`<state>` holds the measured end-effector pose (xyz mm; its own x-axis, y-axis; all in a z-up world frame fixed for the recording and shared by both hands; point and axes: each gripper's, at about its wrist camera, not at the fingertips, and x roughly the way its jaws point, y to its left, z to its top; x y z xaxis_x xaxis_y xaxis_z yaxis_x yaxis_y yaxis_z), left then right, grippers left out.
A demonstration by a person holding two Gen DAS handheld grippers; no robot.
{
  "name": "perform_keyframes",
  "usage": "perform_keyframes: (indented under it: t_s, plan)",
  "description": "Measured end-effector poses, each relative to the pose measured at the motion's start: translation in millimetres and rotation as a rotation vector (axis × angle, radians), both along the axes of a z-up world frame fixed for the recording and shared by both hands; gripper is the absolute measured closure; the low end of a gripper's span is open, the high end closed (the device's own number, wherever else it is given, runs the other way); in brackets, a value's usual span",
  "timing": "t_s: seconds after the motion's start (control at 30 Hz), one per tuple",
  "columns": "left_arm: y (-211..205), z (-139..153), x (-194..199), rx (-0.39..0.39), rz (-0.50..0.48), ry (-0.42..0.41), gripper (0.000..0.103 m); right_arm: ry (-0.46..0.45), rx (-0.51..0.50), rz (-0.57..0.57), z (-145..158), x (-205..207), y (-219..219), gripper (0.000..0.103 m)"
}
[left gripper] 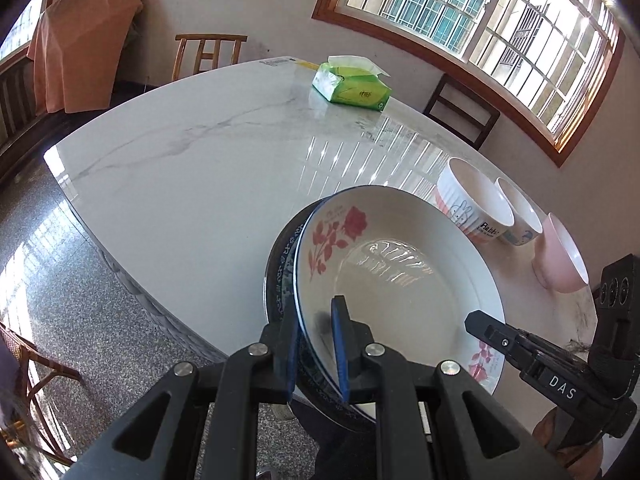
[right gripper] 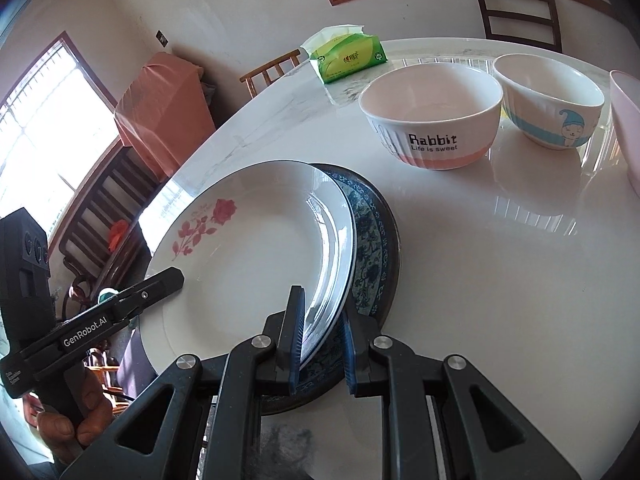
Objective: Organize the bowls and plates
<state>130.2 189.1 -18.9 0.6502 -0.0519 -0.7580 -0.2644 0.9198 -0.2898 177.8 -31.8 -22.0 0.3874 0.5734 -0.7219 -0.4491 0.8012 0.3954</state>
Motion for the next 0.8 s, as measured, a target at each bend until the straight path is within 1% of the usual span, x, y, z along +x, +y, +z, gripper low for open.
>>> perform_keyframes:
  t_s: [0.2,0.37,0.6,0.63,0.8]
  plan:
    - [1.0,-2.8,2.8,-0.007,-0.005,0.007,0.088,-0.024,-0.02,-0.003,1.0,1.0,1.6,0.086]
    - [1.7,-7.4,4.3,-0.013,-0.008,0.019,0.088,-0.058,-0.045,-0.003,1.5,-1.1,4.0,0.086]
    - [1.3,-7.8,3.7,-0.005,-0.009,0.012,0.087,-0.119,-0.084,0.005,2.4,-4.0,8.6,0.086]
    - [1.0,-7.8,3.6,-0.003,-0.01,0.013,0.087,-0.134,-0.092,0.007,3.0,-5.1,9.6,0.085]
    - [1.1,-8.0,3.1,0.005,-0.012,0.009,0.087,-0.21,-0.142,0.015,5.7,-11.2,16.5,0.073]
